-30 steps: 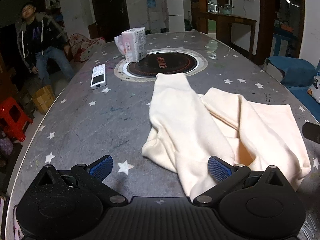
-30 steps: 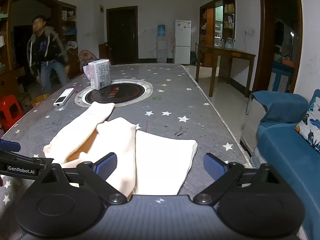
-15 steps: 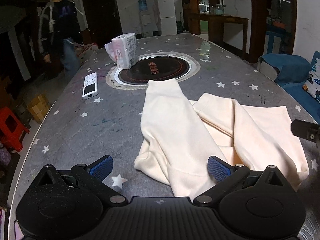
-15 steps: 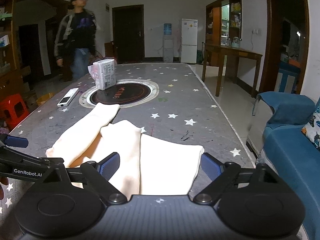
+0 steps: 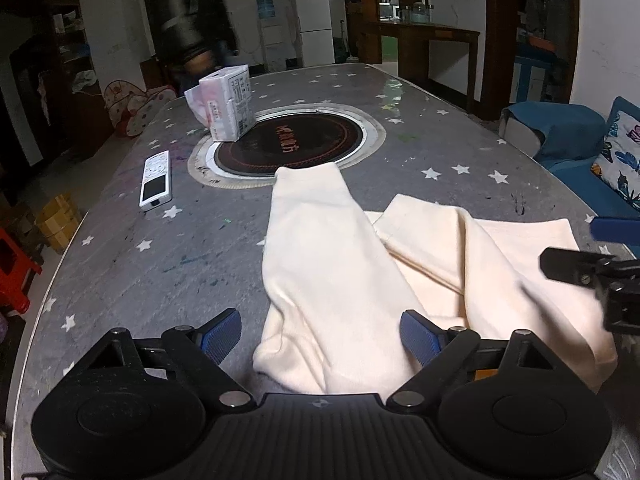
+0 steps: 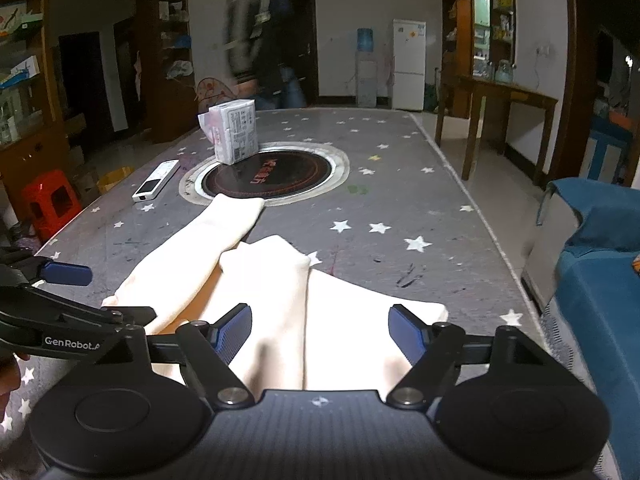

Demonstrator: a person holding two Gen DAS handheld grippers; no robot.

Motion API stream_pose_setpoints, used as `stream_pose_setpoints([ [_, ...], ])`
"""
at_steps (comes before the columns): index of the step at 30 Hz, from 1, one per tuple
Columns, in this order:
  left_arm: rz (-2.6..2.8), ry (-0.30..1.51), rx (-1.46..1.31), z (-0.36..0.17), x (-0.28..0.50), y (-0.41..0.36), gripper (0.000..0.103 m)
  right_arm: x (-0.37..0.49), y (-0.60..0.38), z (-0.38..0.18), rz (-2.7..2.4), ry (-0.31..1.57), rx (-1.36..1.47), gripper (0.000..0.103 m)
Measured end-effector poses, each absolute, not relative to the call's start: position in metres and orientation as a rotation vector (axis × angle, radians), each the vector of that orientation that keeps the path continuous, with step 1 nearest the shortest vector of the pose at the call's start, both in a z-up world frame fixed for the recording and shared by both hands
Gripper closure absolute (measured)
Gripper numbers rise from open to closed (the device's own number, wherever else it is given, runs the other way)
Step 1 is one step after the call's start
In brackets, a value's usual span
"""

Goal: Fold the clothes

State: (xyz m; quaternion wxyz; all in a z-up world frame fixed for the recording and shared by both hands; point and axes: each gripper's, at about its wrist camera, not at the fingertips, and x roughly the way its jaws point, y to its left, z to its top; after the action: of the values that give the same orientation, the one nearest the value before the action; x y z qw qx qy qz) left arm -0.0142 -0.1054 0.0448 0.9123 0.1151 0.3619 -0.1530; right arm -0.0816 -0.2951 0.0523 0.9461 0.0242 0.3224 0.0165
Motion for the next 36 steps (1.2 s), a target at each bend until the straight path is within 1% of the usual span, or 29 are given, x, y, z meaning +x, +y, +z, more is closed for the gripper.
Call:
stream_pose_setpoints([
  [8,-0.321,0.765,0.230,0.043,-0.002,-0.109,0.014,-0.052,-0.292,0.043,0.079,0.704,0.079,0.034],
  [20,-0.281,0.785,0.202,0.038,-0.003,-0.101,0.013,-0.005,-0.278,0.016,0.112,0.766,0.083,0.034],
  [27,-0.285,0.781,0.189,0.037,-0.004,-0.099,0.013,0.008,-0.267,0.009,0.096,0.785,0.031,0.038],
  [28,-0.287,0.780,0.188,0.037,-0.004,-0.099,0.013,0.009,-0.266,0.009,0.094,0.784,0.021,0.040],
  [29,-0.289,0.779,0.186,0.037,-0.004,-0.099,0.013,0.009,-0.264,0.009,0.092,0.783,0.008,0.045],
  [31,-0.292,0.781,0.182,0.036,-0.003,-0.099,0.013,0.010,-0.260,0.010,0.089,0.782,-0.019,0.051],
  [33,-0.296,0.783,0.178,0.035,-0.003,-0.099,0.013,0.011,-0.258,0.010,0.090,0.782,-0.031,0.054],
  [35,-0.298,0.783,0.176,0.035,-0.002,-0.098,0.013,0.011,-0.257,0.011,0.092,0.784,-0.038,0.063],
  [36,-0.300,0.783,0.174,0.035,-0.002,-0.098,0.013,0.012,-0.257,0.012,0.092,0.784,-0.040,0.066],
])
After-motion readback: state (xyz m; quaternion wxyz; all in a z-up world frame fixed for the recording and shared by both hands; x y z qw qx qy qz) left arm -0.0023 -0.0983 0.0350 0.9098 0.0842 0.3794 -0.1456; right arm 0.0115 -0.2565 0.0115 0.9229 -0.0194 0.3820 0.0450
